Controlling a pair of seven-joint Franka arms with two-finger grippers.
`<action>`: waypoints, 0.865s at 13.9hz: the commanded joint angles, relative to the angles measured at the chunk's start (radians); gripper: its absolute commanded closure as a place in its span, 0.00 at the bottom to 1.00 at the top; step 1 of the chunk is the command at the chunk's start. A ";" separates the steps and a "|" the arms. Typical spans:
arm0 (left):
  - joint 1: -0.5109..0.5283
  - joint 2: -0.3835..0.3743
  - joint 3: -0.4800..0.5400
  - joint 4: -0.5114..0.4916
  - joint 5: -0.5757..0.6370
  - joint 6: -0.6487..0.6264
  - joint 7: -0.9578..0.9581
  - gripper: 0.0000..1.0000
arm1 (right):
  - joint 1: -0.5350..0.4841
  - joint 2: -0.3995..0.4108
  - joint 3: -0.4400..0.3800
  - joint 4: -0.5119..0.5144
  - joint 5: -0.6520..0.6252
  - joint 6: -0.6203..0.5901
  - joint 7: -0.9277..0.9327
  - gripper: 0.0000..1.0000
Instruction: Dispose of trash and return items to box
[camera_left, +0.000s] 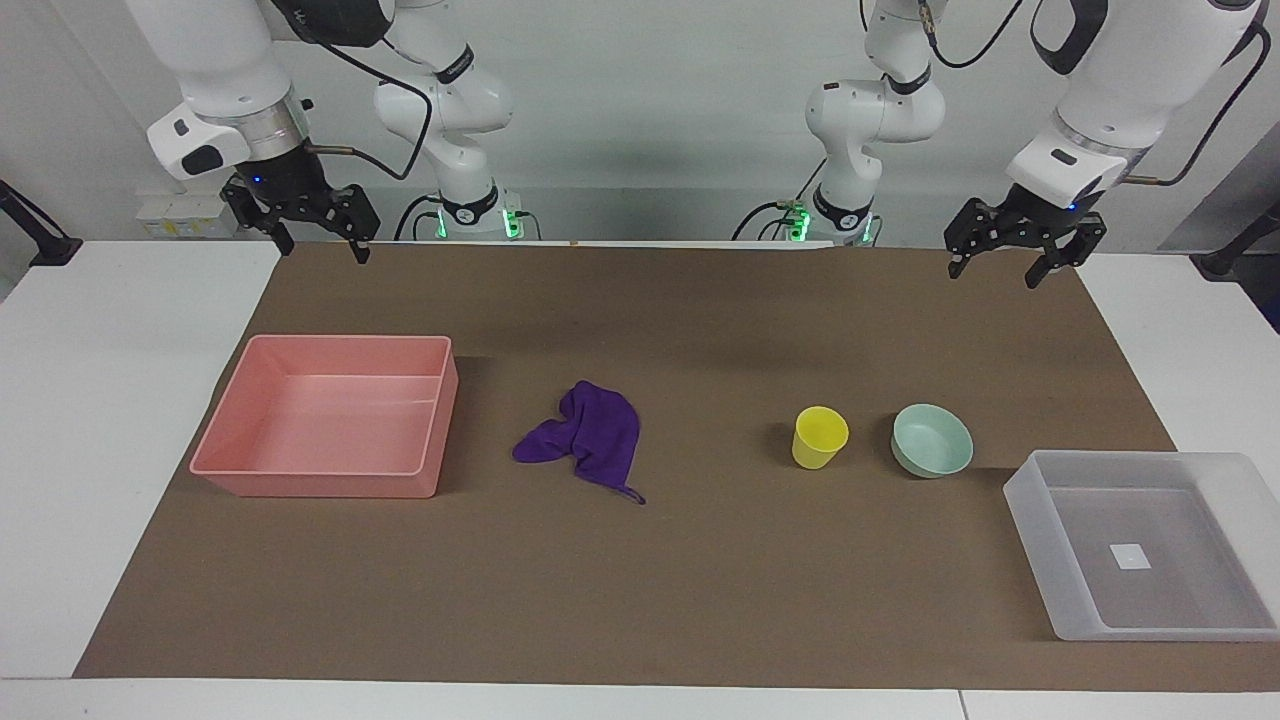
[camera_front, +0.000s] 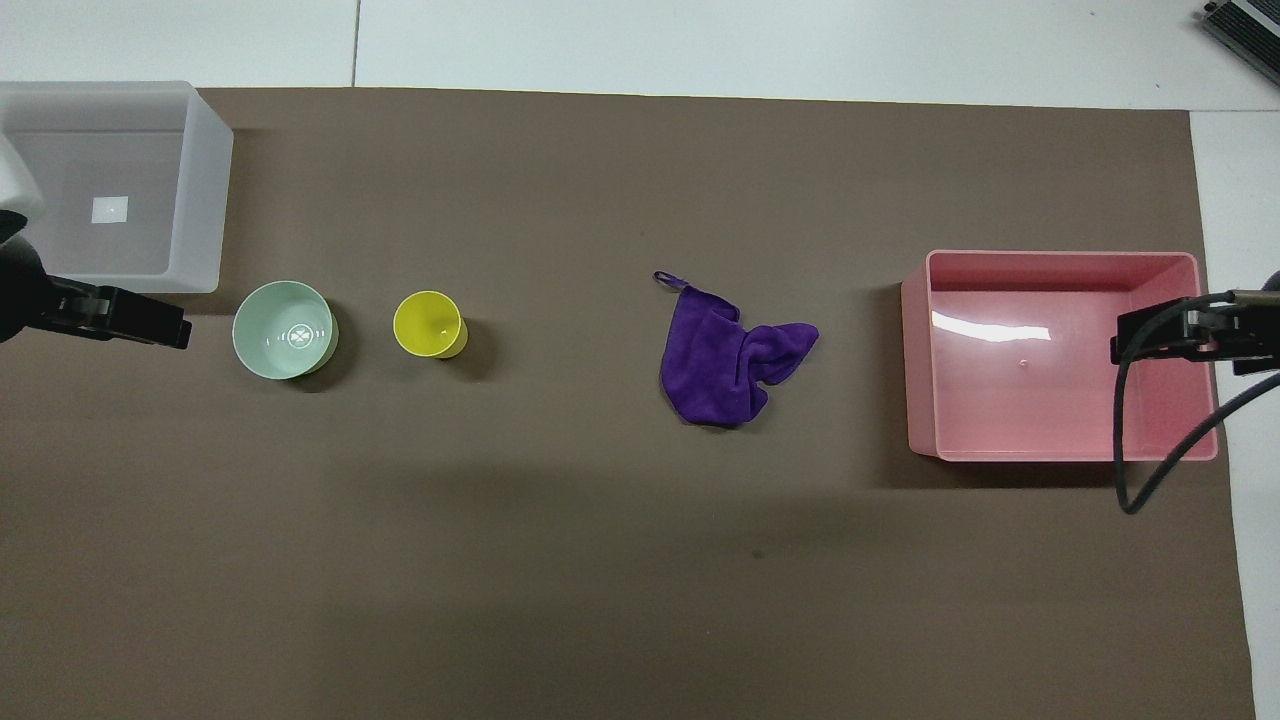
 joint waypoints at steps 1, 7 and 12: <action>-0.008 -0.008 0.003 -0.003 -0.005 0.010 -0.017 0.00 | -0.005 -0.002 0.005 -0.002 0.018 -0.002 -0.013 0.00; -0.020 -0.013 -0.006 -0.011 -0.002 0.016 -0.011 0.00 | -0.005 -0.003 0.005 -0.007 0.019 0.003 -0.016 0.00; -0.006 -0.013 -0.007 -0.018 -0.002 0.062 -0.002 0.00 | 0.060 -0.034 0.008 -0.136 0.022 0.194 0.032 0.00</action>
